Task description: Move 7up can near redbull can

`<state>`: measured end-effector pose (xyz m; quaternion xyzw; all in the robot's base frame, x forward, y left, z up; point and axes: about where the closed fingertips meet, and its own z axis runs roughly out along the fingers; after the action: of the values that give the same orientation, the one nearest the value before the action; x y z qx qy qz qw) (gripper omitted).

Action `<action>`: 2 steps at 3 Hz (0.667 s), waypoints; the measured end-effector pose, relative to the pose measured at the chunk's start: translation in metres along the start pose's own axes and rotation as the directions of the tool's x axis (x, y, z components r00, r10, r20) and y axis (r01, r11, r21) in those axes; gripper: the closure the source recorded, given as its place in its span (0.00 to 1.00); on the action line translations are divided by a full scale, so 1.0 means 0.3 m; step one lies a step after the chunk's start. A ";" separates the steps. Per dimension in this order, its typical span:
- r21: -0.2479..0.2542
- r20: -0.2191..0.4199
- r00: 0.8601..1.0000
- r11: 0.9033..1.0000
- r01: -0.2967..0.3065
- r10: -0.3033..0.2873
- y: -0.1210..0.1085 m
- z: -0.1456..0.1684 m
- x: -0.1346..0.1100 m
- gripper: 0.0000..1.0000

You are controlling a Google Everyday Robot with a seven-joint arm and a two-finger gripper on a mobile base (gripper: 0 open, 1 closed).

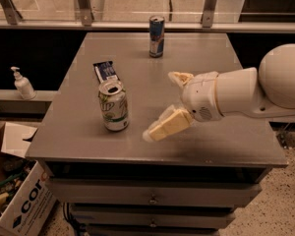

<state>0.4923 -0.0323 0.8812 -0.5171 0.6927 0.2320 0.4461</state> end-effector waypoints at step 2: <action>-0.074 0.114 0.993 0.997 -0.010 0.018 0.042 0.220 -0.070 0.00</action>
Offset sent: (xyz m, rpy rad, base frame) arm 0.0215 0.0963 -0.0295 0.1788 0.0304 0.1091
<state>0.5071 0.0345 0.8647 -0.5139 0.6607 0.2896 0.4643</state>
